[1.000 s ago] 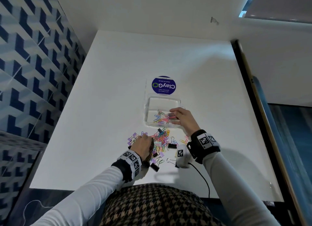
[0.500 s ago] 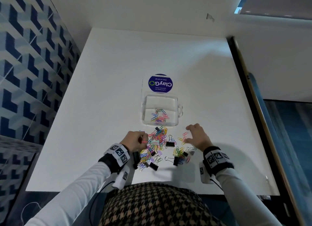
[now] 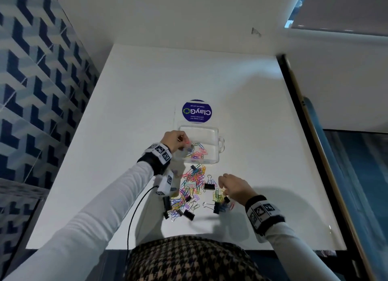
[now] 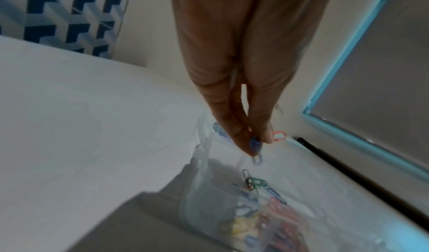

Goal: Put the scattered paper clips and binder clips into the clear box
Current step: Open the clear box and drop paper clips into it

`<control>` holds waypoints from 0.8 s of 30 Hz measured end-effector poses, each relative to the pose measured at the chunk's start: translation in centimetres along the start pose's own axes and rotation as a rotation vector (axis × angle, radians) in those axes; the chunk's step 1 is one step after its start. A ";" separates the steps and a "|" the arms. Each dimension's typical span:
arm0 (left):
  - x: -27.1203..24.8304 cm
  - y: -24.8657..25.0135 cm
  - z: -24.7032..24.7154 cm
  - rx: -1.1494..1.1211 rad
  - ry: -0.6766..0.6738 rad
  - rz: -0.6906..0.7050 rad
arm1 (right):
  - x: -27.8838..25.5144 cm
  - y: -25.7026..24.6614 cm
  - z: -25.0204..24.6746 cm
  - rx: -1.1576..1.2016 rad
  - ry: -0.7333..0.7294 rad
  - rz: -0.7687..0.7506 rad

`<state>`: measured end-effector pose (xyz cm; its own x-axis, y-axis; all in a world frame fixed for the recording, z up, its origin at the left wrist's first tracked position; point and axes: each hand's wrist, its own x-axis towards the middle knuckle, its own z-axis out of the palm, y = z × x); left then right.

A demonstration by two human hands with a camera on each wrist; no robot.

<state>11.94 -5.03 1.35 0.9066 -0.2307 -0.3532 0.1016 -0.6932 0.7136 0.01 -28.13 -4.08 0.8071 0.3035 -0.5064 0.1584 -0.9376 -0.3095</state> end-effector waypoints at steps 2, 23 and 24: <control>0.8 0.0 0.2 0.072 -0.020 0.013 | -0.1 0.0 0.4 -0.001 0.022 0.005; -3.6 -3.1 6.1 0.961 -0.403 0.878 | -0.3 -0.8 0.2 -0.020 0.069 -0.034; -3.6 -2.9 6.3 0.942 -0.379 0.896 | -0.1 -0.8 0.1 -0.023 0.064 -0.045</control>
<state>5.83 -6.50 -3.22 0.3289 -0.9128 -0.2422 -0.9152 -0.3713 0.1564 -0.29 -27.38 -3.82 0.8333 0.3344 -0.4402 0.2074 -0.9273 -0.3117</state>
